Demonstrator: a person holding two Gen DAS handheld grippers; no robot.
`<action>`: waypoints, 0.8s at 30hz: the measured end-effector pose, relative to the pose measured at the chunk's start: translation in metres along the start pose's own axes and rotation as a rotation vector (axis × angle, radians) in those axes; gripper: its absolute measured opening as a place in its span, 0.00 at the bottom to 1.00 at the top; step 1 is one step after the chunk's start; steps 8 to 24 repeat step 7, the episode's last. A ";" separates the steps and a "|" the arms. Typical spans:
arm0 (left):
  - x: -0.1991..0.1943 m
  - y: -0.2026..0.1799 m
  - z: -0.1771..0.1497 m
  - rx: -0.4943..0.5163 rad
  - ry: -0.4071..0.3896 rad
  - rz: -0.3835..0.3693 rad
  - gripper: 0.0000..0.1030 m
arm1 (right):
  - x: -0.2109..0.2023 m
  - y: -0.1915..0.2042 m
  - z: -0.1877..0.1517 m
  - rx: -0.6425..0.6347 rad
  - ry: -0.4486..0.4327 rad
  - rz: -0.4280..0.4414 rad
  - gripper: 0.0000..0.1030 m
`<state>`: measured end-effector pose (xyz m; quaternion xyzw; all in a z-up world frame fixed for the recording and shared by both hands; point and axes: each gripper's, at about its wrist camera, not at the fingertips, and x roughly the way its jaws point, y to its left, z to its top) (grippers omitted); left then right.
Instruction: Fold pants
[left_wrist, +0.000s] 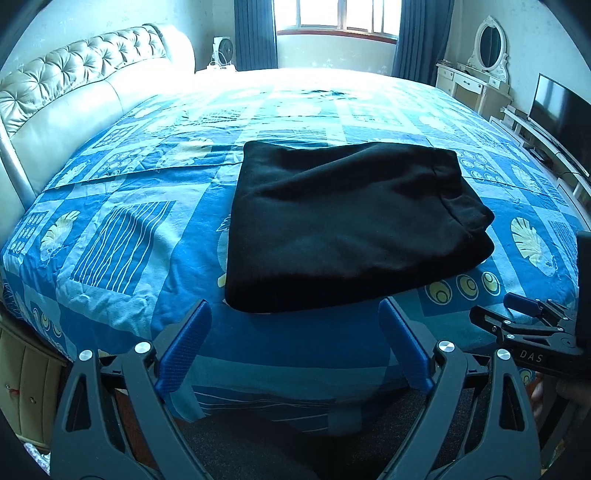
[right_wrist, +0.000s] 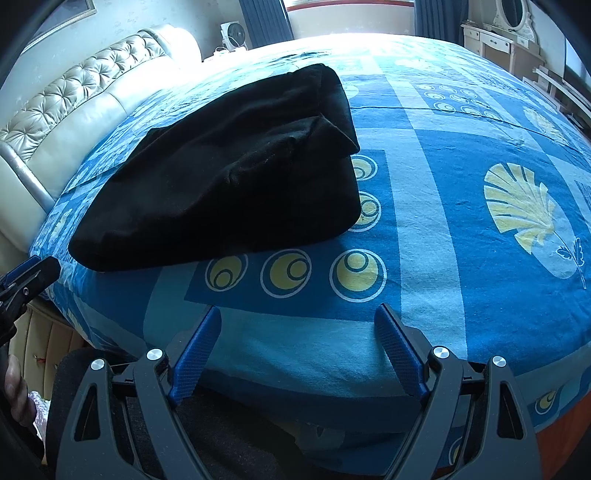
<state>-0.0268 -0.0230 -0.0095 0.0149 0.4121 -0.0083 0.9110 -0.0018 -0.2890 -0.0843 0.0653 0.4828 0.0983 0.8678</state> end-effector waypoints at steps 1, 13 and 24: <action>-0.001 0.003 0.004 0.002 -0.004 0.004 0.89 | -0.001 -0.002 0.001 0.011 0.000 0.010 0.82; 0.015 0.059 0.051 -0.065 -0.050 0.030 0.97 | -0.029 -0.020 0.045 0.080 -0.081 0.072 0.82; 0.015 0.059 0.051 -0.065 -0.050 0.030 0.97 | -0.029 -0.020 0.045 0.080 -0.081 0.072 0.82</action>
